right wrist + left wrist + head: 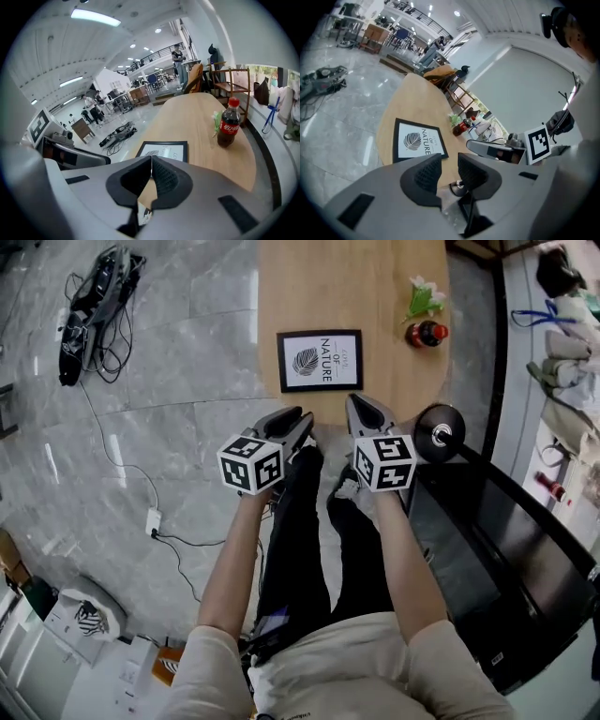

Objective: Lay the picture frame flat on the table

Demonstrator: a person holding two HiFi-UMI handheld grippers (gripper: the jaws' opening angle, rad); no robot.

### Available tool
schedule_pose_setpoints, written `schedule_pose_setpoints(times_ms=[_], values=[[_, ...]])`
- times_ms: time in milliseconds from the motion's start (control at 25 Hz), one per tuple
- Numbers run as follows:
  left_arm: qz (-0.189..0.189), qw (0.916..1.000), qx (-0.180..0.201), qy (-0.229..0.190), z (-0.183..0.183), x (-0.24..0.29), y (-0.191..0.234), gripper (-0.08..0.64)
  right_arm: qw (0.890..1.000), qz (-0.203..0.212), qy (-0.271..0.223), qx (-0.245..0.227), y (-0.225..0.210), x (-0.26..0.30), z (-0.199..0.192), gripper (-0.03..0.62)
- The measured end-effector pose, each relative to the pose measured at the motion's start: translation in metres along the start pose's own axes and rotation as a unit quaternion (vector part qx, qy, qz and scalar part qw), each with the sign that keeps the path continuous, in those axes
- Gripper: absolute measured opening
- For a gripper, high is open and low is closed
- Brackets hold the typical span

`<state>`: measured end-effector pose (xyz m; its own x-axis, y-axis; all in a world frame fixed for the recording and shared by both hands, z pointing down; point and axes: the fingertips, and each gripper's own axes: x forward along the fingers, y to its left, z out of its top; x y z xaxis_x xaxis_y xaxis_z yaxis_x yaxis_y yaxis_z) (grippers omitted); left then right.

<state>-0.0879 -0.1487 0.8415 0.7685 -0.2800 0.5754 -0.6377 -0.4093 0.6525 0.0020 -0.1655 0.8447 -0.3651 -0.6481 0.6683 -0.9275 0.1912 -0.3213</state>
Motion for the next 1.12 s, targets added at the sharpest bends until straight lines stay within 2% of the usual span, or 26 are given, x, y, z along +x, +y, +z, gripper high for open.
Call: schedule_pose_setpoints(times_ms=[120, 240, 360, 480, 680, 840, 1000, 1120], values=[[0.032, 0.9974, 0.064, -0.009, 0.013, -0.025, -0.035, 0.118, 1.000, -0.002, -0.011, -0.006, 0.006, -0.044, 0.020, 0.032], [0.063, 0.9890, 0.133, -0.007, 0.025, -0.063, -0.079, 0.118, 1.000, -0.003, -0.018, -0.008, 0.021, -0.096, 0.037, 0.032], [0.061, 0.9828, 0.174, -0.006, 0.029, -0.096, -0.126, 0.118, 1.000, 0.003, -0.025, -0.010, 0.038, -0.140, 0.052, 0.032], [0.036, 0.9848, 0.168, -0.025, 0.030, -0.125, -0.168, 0.118, 0.999, 0.018, -0.043, 0.015, 0.064, -0.182, 0.071, 0.032], [0.072, 0.9782, 0.188, -0.051, 0.027, -0.179, -0.212, 0.117, 0.996, 0.047, -0.067, 0.027, 0.116, -0.248, 0.087, 0.032], [0.094, 0.9722, 0.198, -0.083, 0.032, -0.207, -0.249, 0.102, 0.995, 0.059, -0.075, 0.008, 0.128, -0.287, 0.094, 0.032], [0.084, 0.9759, 0.170, -0.107, 0.018, -0.224, -0.275, 0.054, 0.993, 0.076, -0.085, 0.009, 0.137, -0.317, 0.091, 0.032], [0.105, 0.9725, 0.173, -0.115, 0.009, -0.227, -0.283, 0.037, 0.992, 0.082, -0.092, -0.006, 0.136, -0.333, 0.094, 0.032]])
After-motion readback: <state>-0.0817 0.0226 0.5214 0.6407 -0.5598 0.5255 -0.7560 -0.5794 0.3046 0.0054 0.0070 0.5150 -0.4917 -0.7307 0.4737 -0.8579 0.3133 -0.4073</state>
